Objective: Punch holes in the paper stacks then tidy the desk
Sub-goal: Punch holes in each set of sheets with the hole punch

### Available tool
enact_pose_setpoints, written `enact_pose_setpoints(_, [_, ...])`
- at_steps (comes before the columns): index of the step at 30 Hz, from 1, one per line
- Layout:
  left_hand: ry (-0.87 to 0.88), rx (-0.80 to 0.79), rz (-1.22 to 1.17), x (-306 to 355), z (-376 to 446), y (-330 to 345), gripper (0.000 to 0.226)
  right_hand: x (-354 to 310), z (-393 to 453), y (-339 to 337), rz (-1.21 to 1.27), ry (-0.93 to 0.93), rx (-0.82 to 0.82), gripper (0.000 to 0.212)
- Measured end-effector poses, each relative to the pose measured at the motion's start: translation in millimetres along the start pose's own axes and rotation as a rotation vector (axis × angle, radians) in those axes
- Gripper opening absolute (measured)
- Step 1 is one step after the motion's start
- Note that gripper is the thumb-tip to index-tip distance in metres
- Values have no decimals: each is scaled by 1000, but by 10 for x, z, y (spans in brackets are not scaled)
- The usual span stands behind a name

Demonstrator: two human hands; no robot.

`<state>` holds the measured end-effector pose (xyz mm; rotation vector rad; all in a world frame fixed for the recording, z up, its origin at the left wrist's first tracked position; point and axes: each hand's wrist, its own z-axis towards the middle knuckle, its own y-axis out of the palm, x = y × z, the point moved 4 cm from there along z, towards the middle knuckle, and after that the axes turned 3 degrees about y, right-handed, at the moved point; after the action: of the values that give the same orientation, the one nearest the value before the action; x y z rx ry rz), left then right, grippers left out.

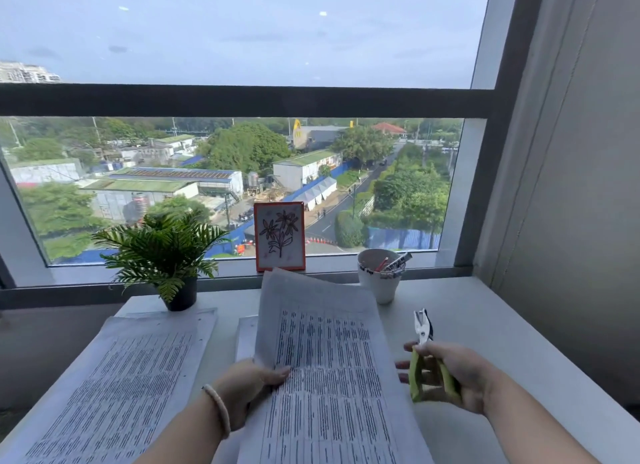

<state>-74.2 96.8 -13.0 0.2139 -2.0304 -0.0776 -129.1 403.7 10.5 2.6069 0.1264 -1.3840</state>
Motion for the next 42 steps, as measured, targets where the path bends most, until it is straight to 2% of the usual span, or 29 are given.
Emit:
enact_pose_setpoints(3, [33, -20, -69, -41, -61, 9, 13, -178, 7, -39, -48, -77, 37, 20])
enact_pose_setpoints(6, [29, -49, -92, -76, -91, 68, 8, -217, -23, 169, -91, -102, -55, 21])
enact_pose_setpoints(9, [-38, -114, -39, -40, -92, 63, 33, -225, 21, 315, -44, -121, -109, 22])
enact_pose_setpoints(12, [-158, -97, -11, -57, -76, -17, 32, -227, 129, 327, -114, -118, -20, 20])
enact_pose_setpoints(17, [-99, -5, 24, -108, -6, -79, 61, -135, 242, 299, -234, 9, 79, 16])
enact_pose_setpoints(21, [-107, 44, 51, -76, 143, -206, 55, -77, 283, 319, -302, 75, 39, 16])
enact_pose_setpoints(23, [-181, 13, 76, -19, 77, -127, 24, -81, 286, 348, -361, 80, 3, 17])
enact_pose_setpoints(24, [-218, -38, 82, -3, 46, -92, 17, -94, 282, 357, -387, 81, -10, 17])
enact_pose_setpoints(27, [-245, -68, 108, 50, 50, -64, 12, -116, 291, 338, -406, 96, -40, 19])
enact_pose_setpoints(29, [-218, -68, 71, 73, 57, -71, 26, -119, 306, 315, -375, 109, -46, 20])
enact_pose_setpoints(34, [-184, -66, -78, -20, 36, -17, 23, -68, 370, 291, -230, 177, -29, 19])
enact_pose_setpoints(38, [-139, -103, -9, -40, -76, -83, 24, -26, 403, 281, -127, 214, -52, 13])
enact_pose_setpoints(42, [-12, -44, 31, -39, -104, -73, 16, -36, 439, 232, -23, 192, -97, 22])
